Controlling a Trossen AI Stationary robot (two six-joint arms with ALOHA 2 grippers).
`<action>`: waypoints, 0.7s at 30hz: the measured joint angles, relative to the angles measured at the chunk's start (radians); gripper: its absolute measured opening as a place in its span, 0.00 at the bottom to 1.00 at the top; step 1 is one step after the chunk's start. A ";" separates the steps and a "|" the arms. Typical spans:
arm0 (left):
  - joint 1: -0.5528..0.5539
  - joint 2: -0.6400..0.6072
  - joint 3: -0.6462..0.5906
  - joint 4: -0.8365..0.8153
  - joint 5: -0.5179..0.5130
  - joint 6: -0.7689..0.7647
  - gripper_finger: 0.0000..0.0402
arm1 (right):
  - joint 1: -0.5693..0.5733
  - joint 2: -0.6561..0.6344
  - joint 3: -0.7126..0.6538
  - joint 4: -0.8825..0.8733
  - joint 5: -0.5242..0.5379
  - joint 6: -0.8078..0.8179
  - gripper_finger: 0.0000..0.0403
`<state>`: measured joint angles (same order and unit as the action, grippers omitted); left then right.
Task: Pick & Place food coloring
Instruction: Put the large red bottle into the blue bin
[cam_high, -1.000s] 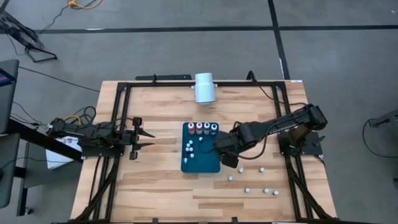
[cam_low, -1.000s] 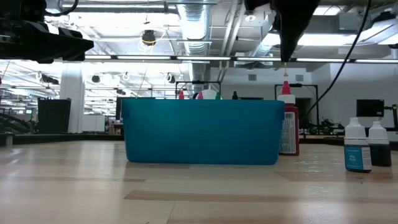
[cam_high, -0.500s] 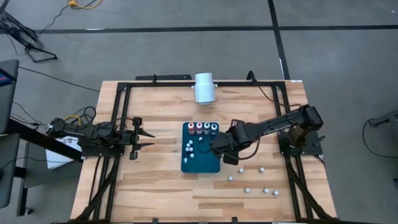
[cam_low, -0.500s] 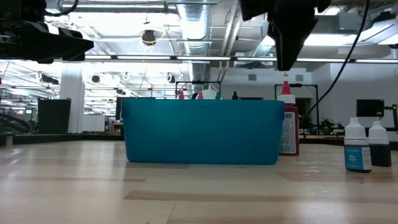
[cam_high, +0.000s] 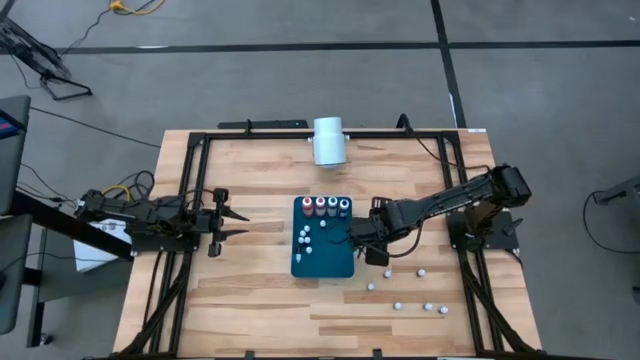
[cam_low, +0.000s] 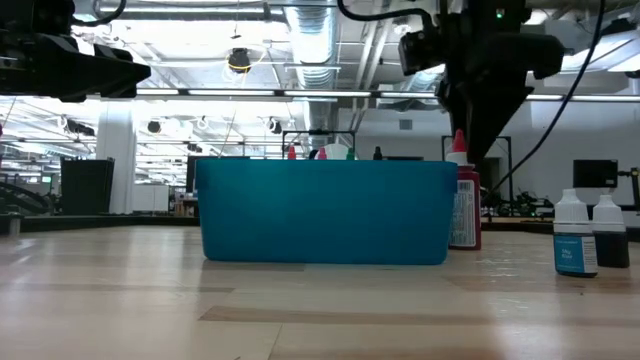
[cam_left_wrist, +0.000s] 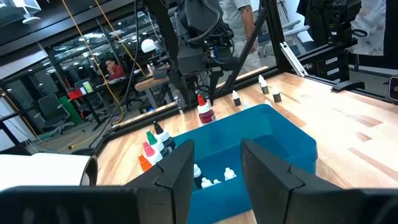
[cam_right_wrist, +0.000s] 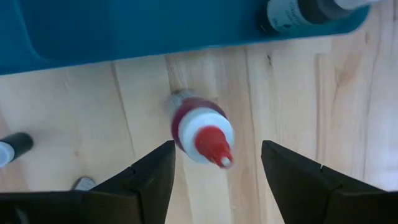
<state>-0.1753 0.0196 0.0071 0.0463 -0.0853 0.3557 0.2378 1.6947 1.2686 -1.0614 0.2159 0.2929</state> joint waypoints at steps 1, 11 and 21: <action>0.000 0.000 0.000 0.000 0.000 -0.001 0.31 | -0.004 0.000 -0.005 0.009 0.000 -0.008 0.57; 0.000 0.000 0.000 0.000 0.000 -0.001 0.31 | -0.037 0.001 -0.062 0.120 -0.031 -0.092 0.56; 0.000 0.000 0.000 0.000 0.000 0.000 0.31 | -0.037 -0.001 -0.058 0.131 -0.034 -0.092 0.32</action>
<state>-0.1753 0.0196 0.0071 0.0460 -0.0853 0.3557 0.2010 1.6933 1.2102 -0.9302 0.1820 0.2006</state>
